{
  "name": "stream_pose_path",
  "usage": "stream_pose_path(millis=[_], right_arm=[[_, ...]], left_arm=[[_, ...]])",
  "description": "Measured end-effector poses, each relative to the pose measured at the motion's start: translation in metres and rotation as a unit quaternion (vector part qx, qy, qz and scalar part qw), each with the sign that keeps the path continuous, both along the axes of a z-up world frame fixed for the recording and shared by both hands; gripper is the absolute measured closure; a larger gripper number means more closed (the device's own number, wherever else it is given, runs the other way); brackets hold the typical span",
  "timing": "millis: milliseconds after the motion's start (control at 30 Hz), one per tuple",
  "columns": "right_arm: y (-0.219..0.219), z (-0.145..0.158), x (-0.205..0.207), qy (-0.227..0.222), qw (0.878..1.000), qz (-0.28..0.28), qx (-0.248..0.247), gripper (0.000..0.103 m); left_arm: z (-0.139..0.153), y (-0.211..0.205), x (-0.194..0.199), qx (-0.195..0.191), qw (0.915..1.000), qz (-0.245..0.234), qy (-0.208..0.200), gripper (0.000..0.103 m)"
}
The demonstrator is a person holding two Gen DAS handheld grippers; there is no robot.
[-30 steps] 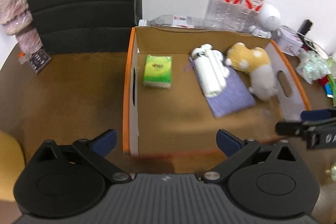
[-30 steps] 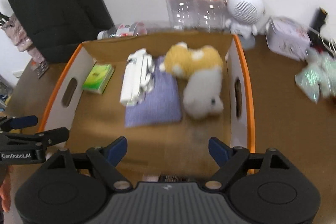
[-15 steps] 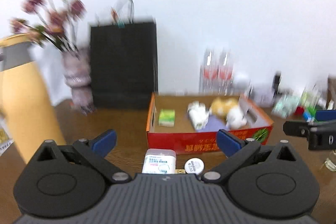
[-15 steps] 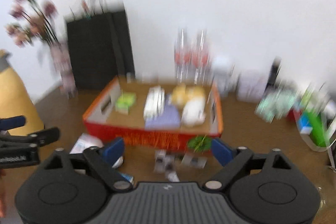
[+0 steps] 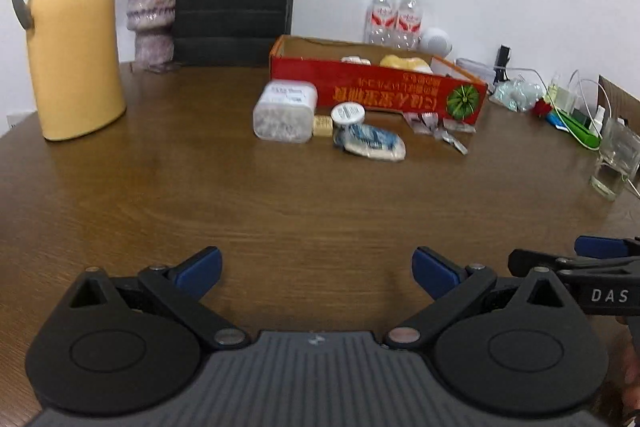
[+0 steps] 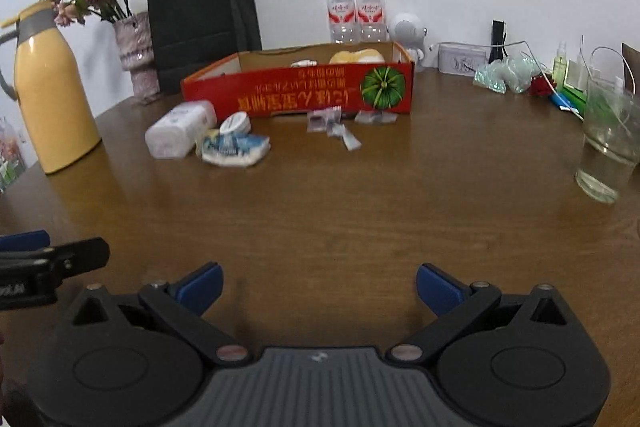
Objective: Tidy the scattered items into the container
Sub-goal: 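Withdraw both tools from the box back over the table, then grasp the white cotton-swab box with the left tool while the right tool grasps clear wrapper packets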
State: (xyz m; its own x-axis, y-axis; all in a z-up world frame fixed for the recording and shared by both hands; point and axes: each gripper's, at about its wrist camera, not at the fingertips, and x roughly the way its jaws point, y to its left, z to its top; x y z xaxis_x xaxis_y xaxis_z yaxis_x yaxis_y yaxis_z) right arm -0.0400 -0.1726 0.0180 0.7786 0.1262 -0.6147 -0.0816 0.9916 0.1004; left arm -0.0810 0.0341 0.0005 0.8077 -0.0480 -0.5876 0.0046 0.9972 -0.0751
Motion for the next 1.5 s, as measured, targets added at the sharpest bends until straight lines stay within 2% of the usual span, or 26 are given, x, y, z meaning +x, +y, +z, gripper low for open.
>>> stream_pose_path(millis=[133, 267, 467, 767, 867, 967, 1033, 1100, 1200, 1333, 1400, 1467, 1500], right_arm=[[0.005, -0.005, 0.002, 0.01, 1.0, -0.003, -0.008, 0.0], [0.013, -0.007, 0.0, 0.012, 0.999, 0.002, -0.032, 0.0], [0.015, -0.006, -0.003, 0.013, 0.999, 0.01, -0.042, 0.0], [0.015, -0.005, -0.002, 0.013, 0.999, 0.01, -0.043, 0.0], [0.012, -0.002, 0.003, 0.022, 0.998, 0.029, -0.044, 0.001], [-0.002, 0.013, 0.02, 0.021, 0.998, 0.049, -0.024, 0.01], [-0.016, 0.026, 0.04, -0.001, 0.999, 0.047, -0.014, 0.011], [-0.023, 0.036, 0.067, -0.017, 0.999, 0.039, -0.024, 0.017], [-0.028, 0.043, 0.114, -0.022, 0.999, 0.039, -0.023, 0.025], [-0.027, 0.04, 0.175, -0.003, 0.997, 0.068, 0.021, 0.04], [-0.024, 0.036, 0.198, 0.007, 0.997, 0.077, 0.025, 0.05], [-0.018, 0.028, 0.213, 0.019, 0.997, 0.078, 0.008, 0.057], [-0.014, 0.023, 0.219, 0.025, 0.997, 0.079, -0.004, 0.067]], left_arm=[[-0.009, -0.006, -0.001, 0.016, 0.9997, -0.005, 0.015, 0.0], [-0.012, -0.008, -0.002, 0.013, 0.9997, -0.005, 0.02, 0.0], [-0.015, -0.019, -0.002, 0.045, 0.9987, -0.009, 0.024, 0.0], [-0.014, -0.016, 0.0, 0.04, 0.9989, -0.013, 0.02, 0.0], [0.004, 0.0, 0.007, 0.017, 0.9996, -0.02, -0.007, 0.0], [0.033, 0.022, 0.034, 0.008, 0.9983, -0.024, -0.053, 0.0], [0.047, 0.03, 0.067, 0.027, 0.9968, -0.038, -0.065, 0.0], [0.054, 0.032, 0.106, 0.044, 0.9958, -0.047, -0.066, 0.0], [0.046, 0.035, 0.163, 0.035, 0.9963, -0.049, -0.061, 0.0], [0.023, 0.043, 0.21, 0.013, 0.9985, -0.044, -0.029, 0.004], [0.015, 0.052, 0.215, -0.02, 0.9988, -0.041, -0.017, 0.011], [0.007, 0.058, 0.217, -0.04, 0.998, -0.049, -0.002, 0.036], [0.005, 0.06, 0.216, -0.041, 0.9978, -0.052, 0.002, 0.036]])
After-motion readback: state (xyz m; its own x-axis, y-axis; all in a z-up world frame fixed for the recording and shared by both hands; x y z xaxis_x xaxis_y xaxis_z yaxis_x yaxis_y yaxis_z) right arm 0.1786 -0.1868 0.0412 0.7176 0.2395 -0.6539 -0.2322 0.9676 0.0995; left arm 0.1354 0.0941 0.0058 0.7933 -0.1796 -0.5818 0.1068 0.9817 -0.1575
